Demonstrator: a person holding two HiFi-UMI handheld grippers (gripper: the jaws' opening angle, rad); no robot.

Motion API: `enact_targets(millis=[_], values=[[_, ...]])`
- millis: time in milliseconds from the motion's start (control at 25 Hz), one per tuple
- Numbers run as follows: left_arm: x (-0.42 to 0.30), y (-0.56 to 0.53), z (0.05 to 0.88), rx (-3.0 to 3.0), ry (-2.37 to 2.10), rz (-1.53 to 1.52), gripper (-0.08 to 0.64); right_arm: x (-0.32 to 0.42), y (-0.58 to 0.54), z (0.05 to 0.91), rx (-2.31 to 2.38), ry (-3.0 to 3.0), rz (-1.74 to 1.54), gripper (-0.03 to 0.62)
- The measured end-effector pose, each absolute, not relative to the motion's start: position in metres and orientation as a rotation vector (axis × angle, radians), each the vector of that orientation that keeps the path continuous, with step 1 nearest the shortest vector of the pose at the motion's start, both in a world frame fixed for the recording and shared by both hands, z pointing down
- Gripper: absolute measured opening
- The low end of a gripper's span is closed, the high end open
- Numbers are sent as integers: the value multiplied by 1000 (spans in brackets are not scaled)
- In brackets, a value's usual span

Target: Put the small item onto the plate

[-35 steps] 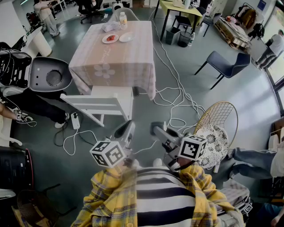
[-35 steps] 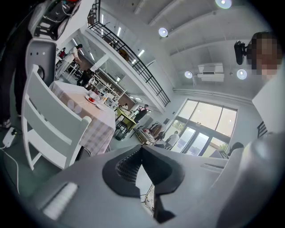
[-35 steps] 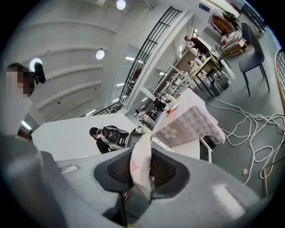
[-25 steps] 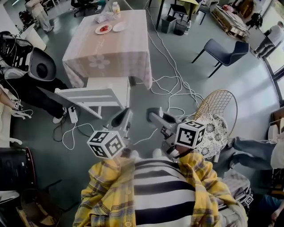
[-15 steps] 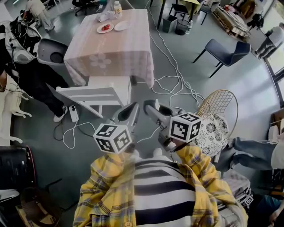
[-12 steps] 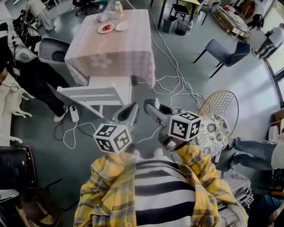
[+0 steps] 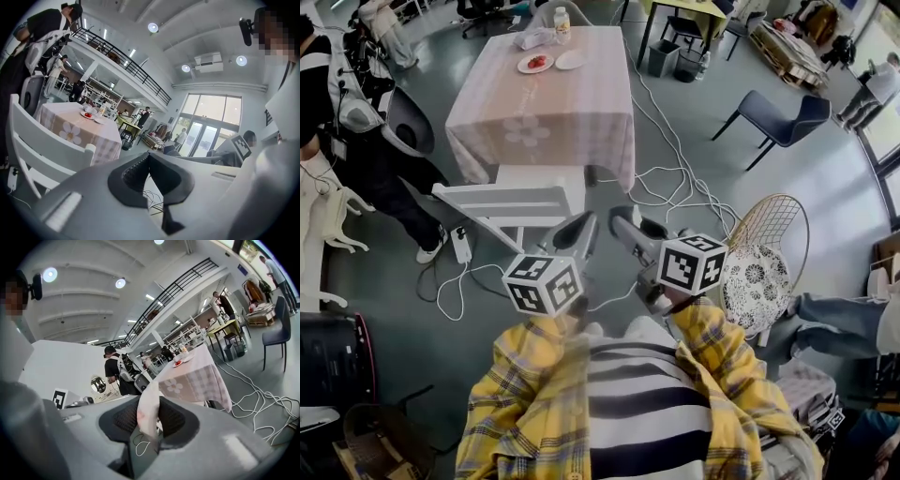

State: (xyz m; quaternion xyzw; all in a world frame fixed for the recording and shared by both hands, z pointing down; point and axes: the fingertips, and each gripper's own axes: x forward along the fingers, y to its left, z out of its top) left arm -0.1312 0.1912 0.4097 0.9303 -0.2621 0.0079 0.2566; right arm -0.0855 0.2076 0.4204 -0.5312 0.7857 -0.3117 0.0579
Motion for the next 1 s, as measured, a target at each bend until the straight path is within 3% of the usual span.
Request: enact_targets(millis=[440,1000], values=[[-129,147,395,2545,-707,15,-8,-82,166,413,-1653,2378,-926,106],[-55,64,380,2537,-760,-23,-8,-17,89,404,-1607,2437,-913,105]])
